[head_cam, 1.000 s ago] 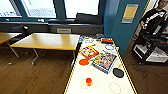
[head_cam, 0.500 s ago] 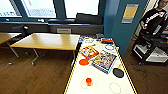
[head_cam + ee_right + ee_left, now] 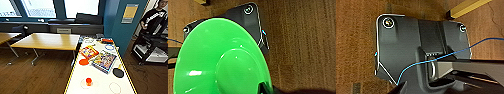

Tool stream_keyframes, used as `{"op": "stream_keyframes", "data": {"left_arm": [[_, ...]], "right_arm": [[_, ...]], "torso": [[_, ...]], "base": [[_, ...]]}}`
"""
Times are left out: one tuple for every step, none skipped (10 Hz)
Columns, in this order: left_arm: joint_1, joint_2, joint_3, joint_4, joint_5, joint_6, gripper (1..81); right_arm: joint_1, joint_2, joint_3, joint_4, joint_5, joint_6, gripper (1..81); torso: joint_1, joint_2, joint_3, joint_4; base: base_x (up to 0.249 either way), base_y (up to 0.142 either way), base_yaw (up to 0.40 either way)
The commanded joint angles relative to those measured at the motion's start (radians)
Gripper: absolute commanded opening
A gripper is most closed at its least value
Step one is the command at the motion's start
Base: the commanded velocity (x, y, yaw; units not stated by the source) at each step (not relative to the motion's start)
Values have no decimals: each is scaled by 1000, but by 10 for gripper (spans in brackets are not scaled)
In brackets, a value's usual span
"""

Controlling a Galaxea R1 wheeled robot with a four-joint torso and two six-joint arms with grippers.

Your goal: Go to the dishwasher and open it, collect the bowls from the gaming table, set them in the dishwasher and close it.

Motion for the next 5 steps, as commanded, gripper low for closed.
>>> {"op": "stream_keyframes", "data": {"left_arm": [[-74,-207,251,-2,29,-1,811],[-96,-267,323,-5,20,-3,811],[-122,-325,392,-5,18,-11,811],[-151,-379,455,-5,20,-18,811],[-183,-427,513,-5,22,-29,811]], "right_arm": [[10,-32,5,-22,-65,-5,10],[12,-32,6,-22,-70,-5,10],[12,-30,8,-23,-70,-5,10],[14,-30,11,-23,-70,-5,10],[12,-29,11,-25,-70,-5,10]], "torso": [[0,0,0,0],[0,0,0,0],[0,0,0,0],[0,0,0,0],[0,0,0,0]], "base": [[0,0,0],[0,0,0],[0,0,0],[0,0,0],[0,0,0]]}}
